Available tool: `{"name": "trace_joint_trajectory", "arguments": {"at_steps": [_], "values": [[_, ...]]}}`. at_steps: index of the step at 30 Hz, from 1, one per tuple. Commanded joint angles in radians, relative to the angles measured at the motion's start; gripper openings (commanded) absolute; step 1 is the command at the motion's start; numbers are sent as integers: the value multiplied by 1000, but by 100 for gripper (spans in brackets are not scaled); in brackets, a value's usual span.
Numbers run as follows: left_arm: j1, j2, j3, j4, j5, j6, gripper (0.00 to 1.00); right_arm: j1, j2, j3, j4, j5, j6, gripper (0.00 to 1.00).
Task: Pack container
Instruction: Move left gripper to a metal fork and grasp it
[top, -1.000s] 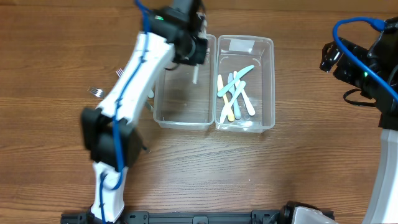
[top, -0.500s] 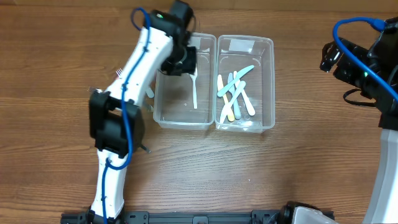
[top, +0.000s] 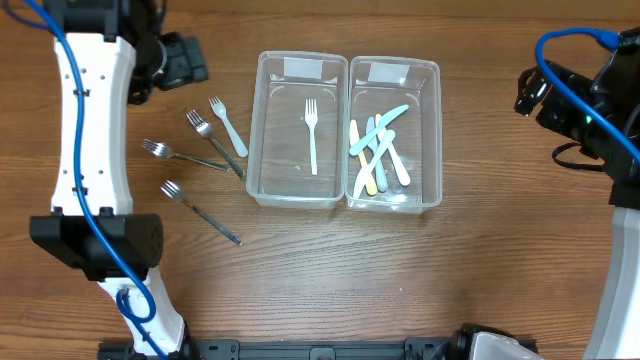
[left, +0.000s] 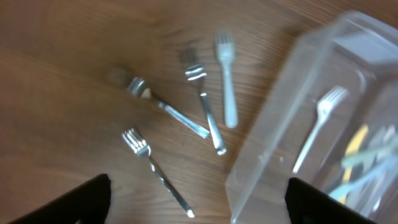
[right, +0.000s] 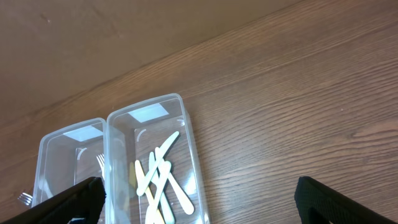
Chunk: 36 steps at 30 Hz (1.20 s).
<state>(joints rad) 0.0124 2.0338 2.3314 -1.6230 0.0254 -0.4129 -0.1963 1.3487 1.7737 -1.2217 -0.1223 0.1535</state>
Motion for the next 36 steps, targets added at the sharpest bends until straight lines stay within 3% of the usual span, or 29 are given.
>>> {"name": "trace_joint_trajectory", "arguments": {"at_steps": [1, 7, 12, 23, 32, 36], "values": [[40, 37, -124, 35, -82, -224, 72, -2, -3, 6, 3, 14, 3, 100], [38, 37, -402, 196, -141, -493, 73, -2, -3, 6, 3, 14, 3, 100], [38, 37, -639, 385, -58, -560, 73, -2, -3, 6, 3, 14, 3, 100], [40, 37, -922, 695, -5, -628, 69, -2, -3, 6, 3, 14, 3, 100], [40, 37, -940, 774, -28, -632, 67, -2, -3, 6, 3, 14, 3, 100], [40, 37, -940, 797, 43, -632, 66, -2, -3, 6, 3, 14, 3, 100]]}}
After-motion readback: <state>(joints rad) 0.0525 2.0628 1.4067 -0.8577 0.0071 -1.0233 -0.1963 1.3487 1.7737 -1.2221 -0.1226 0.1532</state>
